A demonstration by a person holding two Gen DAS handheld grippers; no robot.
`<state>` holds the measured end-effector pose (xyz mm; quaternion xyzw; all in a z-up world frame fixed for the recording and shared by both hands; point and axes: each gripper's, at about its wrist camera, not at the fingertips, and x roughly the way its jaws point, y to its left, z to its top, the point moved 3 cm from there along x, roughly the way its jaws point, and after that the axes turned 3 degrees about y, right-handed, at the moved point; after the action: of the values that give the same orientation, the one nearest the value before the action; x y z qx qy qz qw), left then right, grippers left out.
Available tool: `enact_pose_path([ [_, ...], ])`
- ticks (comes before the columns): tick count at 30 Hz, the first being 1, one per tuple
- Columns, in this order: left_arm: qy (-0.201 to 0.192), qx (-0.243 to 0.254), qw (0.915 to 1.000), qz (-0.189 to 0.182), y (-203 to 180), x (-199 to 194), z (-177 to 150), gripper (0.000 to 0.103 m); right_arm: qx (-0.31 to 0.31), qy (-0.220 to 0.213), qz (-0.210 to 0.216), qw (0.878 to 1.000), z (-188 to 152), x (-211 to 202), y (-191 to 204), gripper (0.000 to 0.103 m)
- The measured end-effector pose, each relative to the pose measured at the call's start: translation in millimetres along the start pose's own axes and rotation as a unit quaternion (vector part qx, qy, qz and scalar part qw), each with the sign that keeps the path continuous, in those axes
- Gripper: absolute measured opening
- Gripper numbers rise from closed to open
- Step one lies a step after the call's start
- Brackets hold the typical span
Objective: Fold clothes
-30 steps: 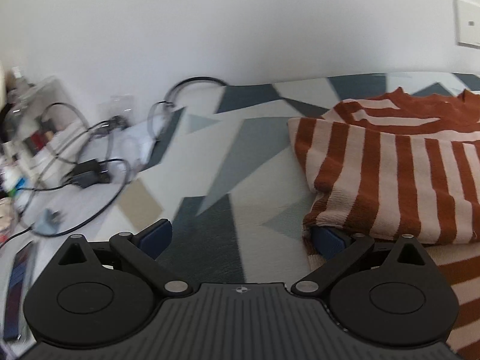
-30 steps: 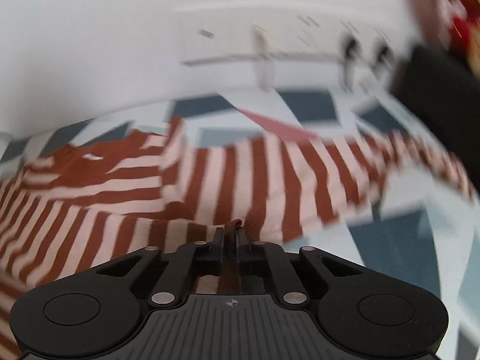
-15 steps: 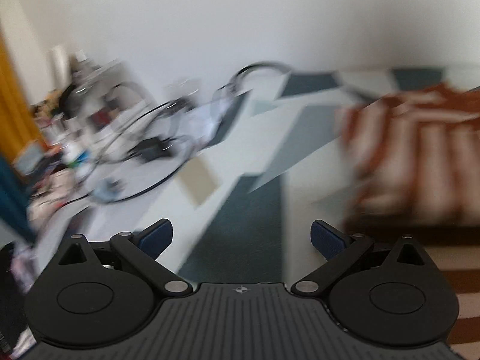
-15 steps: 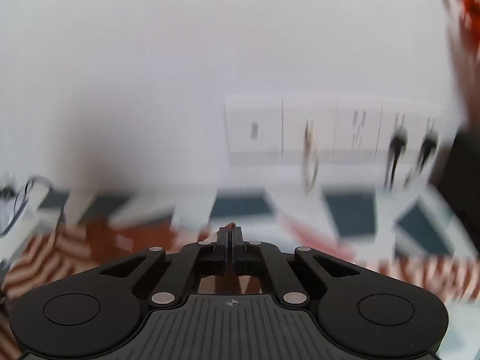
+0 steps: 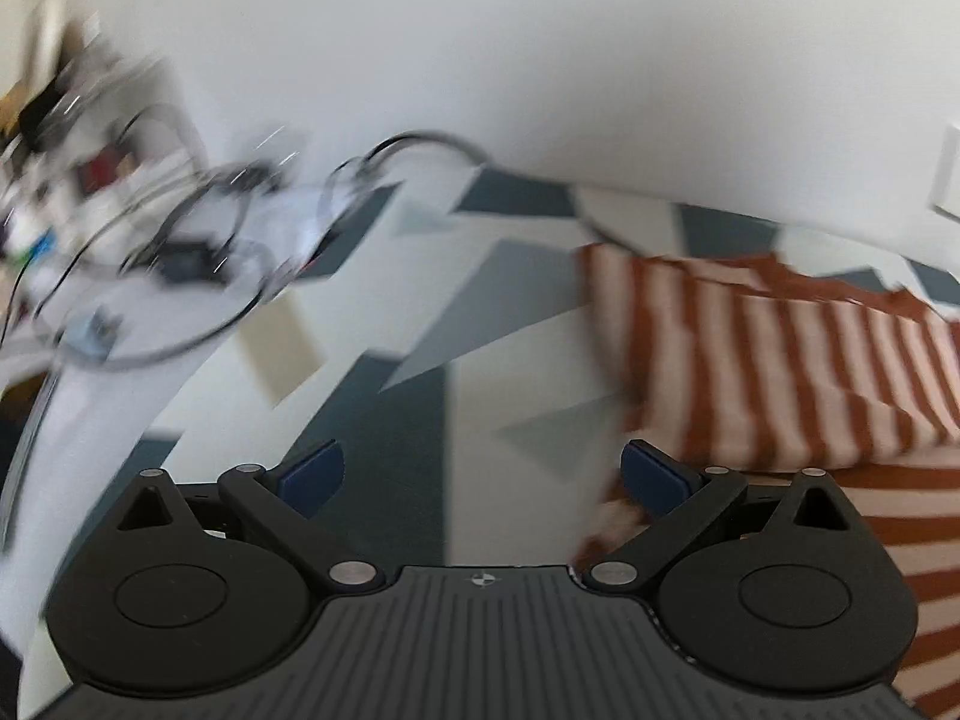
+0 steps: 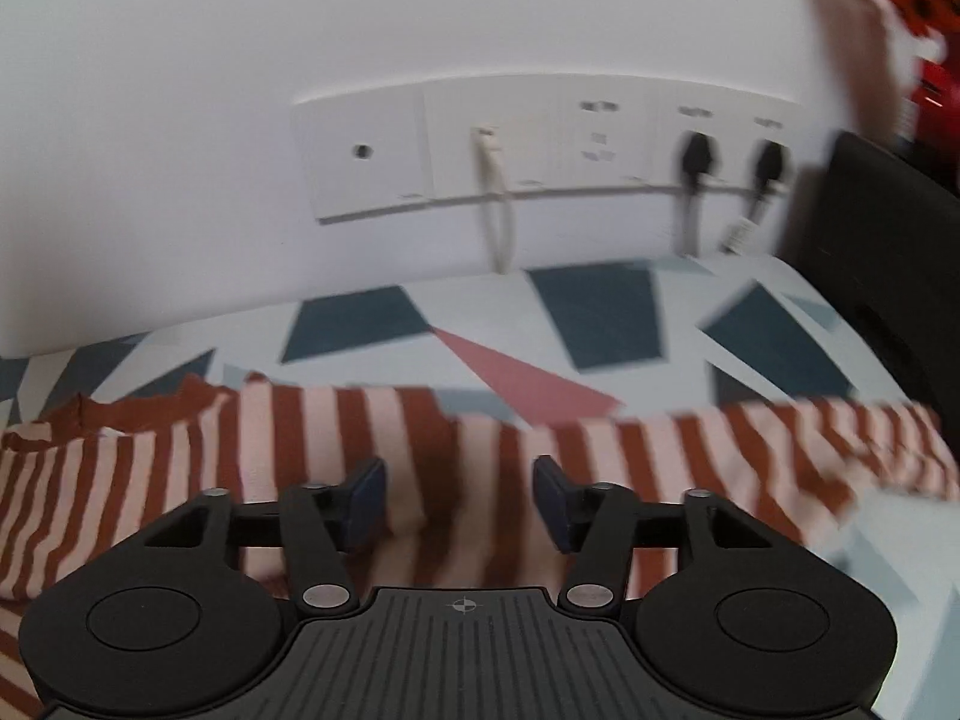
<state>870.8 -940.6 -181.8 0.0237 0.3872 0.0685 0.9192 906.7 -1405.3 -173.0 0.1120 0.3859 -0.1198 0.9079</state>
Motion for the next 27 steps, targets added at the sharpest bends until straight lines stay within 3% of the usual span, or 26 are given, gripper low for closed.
enact_pose_path([
  [5,-0.007,0.09,0.9959,0.005,-32,7,-4,0.101,0.094,0.001,-0.051,0.994,-29,-31,-50,0.055],
  [9,-0.006,0.095,0.9942,0.051,-39,6,-5,0.1,0.172,-0.006,-0.117,0.978,-42,-40,-107,0.061],
  [11,-0.032,0.096,0.9946,0.021,-54,-10,2,0.1,0.187,-0.014,-0.145,0.972,-45,-38,-131,0.069],
  [14,-0.044,0.104,0.9929,-0.038,-90,-27,10,0.101,0.238,-0.032,-0.157,0.958,-48,-37,-161,0.069],
  [17,-0.011,0.105,0.9918,-0.072,-124,-26,11,0.101,0.285,-0.051,-0.157,0.944,-46,-34,-183,0.069],
  [20,0.024,0.093,0.9924,-0.078,-141,-19,5,0.101,0.32,-0.071,-0.131,0.935,-41,-30,-201,0.07],
  [23,0.054,0.089,0.9921,-0.07,-146,-12,-4,0.101,0.365,-0.078,-0.094,0.923,-34,-17,-218,0.068],
  [24,0.062,0.09,0.992,-0.062,-145,-9,-8,0.101,0.378,-0.079,-0.078,0.919,-32,-12,-222,0.06],
  [27,0.083,0.078,0.9924,-0.045,-138,-1,-15,0.103,0.383,-0.062,-0.032,0.921,-24,9,-219,0.054],
])
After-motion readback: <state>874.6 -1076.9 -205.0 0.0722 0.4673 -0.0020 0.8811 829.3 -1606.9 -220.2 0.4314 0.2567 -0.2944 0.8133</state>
